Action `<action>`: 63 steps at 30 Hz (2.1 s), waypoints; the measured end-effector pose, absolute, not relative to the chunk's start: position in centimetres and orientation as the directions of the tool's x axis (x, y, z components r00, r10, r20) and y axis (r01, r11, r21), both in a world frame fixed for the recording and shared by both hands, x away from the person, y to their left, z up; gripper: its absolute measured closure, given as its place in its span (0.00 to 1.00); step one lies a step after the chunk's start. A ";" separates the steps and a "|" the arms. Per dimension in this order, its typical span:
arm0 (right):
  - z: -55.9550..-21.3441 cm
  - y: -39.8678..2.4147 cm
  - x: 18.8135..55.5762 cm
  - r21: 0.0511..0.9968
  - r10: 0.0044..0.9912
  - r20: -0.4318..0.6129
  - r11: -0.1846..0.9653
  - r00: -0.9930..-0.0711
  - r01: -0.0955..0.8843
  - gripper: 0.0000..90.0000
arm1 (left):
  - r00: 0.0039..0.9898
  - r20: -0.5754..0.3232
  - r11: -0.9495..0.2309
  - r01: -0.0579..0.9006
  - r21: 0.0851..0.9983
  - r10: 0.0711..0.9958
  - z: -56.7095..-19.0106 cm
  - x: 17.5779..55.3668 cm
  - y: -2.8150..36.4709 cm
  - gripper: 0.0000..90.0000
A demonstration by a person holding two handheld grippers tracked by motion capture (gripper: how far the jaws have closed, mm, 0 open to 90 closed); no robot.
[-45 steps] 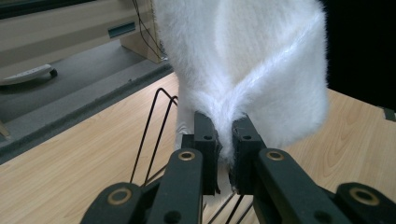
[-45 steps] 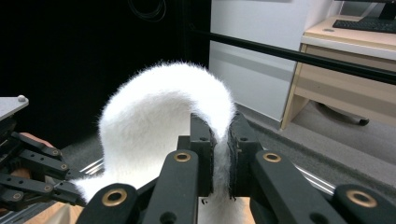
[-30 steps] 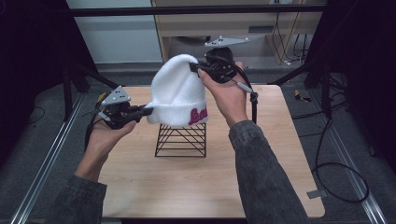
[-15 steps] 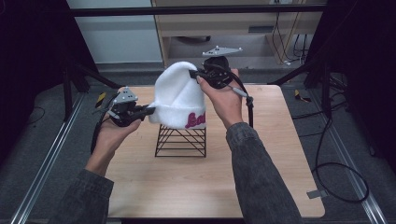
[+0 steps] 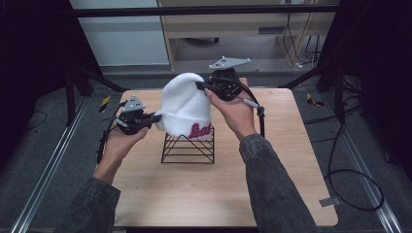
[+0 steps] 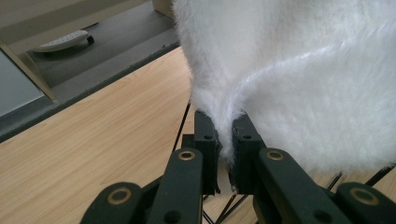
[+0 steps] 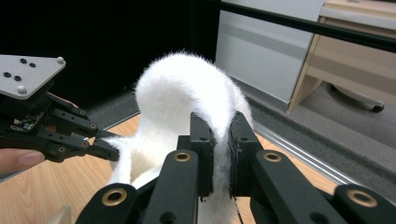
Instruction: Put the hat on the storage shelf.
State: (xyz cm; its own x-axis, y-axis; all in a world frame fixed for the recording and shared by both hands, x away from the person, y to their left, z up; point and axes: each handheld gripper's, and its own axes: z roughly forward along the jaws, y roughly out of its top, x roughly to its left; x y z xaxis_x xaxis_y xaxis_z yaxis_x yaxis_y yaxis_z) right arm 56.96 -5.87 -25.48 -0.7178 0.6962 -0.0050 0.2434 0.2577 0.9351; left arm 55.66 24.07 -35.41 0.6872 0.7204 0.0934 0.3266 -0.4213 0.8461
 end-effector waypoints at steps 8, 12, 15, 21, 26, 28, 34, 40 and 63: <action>-26.4 -5.9 57.2 0.933 0.698 -0.027 0.275 -0.715 0.233 0.93 | 0.684 0.080 -0.411 0.336 0.847 0.725 -36.4 55.9 24.1 0.93; -26.5 -5.8 56.7 0.936 0.681 -0.009 0.264 -0.732 0.234 0.93 | 0.678 0.063 -0.390 0.342 0.855 0.732 -36.6 55.7 24.6 0.93; -26.3 -5.7 56.1 0.940 0.667 -0.021 0.267 -0.745 0.213 0.93 | 0.678 0.063 -0.382 0.332 0.862 0.732 -36.6 55.2 24.7 0.93; -26.5 -5.1 54.9 0.929 0.642 -0.024 0.298 -0.766 0.221 0.92 | 0.681 0.048 -0.374 0.341 0.863 0.730 -36.9 54.6 25.0 0.93; -27.1 -5.1 55.2 0.913 0.649 -0.030 0.327 -0.760 0.243 0.92 | 0.686 0.036 -0.363 0.338 0.868 0.726 -37.2 53.9 25.5 0.93; -27.3 -5.1 55.2 0.912 0.644 -0.024 0.327 -0.764 0.247 0.92 | 0.692 0.054 -0.387 0.335 0.859 0.720 -37.4 53.8 25.4 0.93; -28.4 -4.9 54.7 0.905 0.636 -0.026 0.343 -0.771 0.252 0.92 | 0.694 0.057 -0.397 0.340 0.853 0.717 -38.2 53.3 25.7 0.93; -28.6 -4.3 54.2 0.898 0.618 -0.031 0.363 -0.785 0.250 0.92 | 0.695 0.029 -0.380 0.358 0.853 0.719 -38.8 53.4 26.1 0.93; -30.8 -4.1 53.7 0.857 0.608 -0.025 0.421 -0.793 0.296 0.91 | 0.712 0.067 -0.455 0.370 0.810 0.699 -41.4 52.9 25.8 0.93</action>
